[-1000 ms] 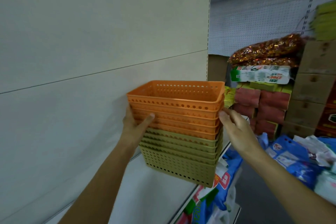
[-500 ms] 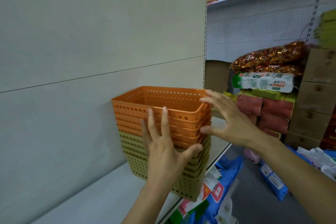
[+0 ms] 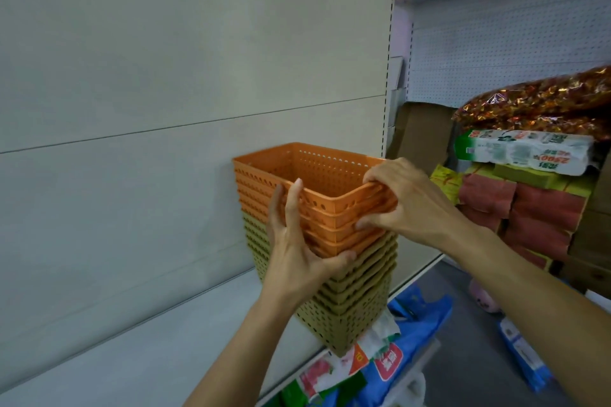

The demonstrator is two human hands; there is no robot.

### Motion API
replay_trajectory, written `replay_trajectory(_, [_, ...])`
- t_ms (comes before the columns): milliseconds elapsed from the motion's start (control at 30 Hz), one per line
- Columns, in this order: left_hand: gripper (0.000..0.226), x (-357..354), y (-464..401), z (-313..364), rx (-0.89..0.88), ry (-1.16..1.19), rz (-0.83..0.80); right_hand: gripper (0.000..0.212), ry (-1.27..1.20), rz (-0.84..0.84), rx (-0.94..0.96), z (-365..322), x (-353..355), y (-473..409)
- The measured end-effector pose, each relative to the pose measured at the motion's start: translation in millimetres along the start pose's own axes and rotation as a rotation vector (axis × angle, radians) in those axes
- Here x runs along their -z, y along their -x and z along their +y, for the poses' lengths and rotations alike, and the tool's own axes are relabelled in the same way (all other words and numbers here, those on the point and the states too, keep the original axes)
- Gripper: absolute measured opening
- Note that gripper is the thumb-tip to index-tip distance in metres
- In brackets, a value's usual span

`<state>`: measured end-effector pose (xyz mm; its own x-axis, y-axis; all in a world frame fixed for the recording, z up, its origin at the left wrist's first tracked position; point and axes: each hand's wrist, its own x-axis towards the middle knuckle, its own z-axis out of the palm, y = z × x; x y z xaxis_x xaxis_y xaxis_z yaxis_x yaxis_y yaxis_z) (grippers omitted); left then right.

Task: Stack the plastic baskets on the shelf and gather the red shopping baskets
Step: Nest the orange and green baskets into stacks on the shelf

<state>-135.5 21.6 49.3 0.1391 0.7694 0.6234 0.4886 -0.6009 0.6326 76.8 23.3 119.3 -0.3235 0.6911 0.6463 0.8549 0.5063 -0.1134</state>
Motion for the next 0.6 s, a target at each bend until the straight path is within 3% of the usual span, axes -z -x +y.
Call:
replay_trajectory(167, [0.123, -43.4, -32.5, 13.8, -0.008, 0.073, -0.085, 0.055, -0.065, 0.005, -0.088, 47.8, 19.3, 11.9])
replay_trajectory(267, [0.123, -67.9, -55.9, 17.5, -0.007, 0.109, -0.147, 0.084, -0.045, -0.062, -0.195, 87.7, 23.1, 23.3])
replay_trajectory(367, [0.126, -91.9, -78.0, 15.2, 0.018, 0.167, -0.179, 0.110, -0.193, -0.085, -0.410, 127.4, 16.7, 35.6])
replay_trajectory(600, [0.131, -140.9, -117.6, 15.4, 0.057, 0.125, -0.140, 0.119, -0.446, -0.013, -0.393, 187.1, -8.1, 21.1])
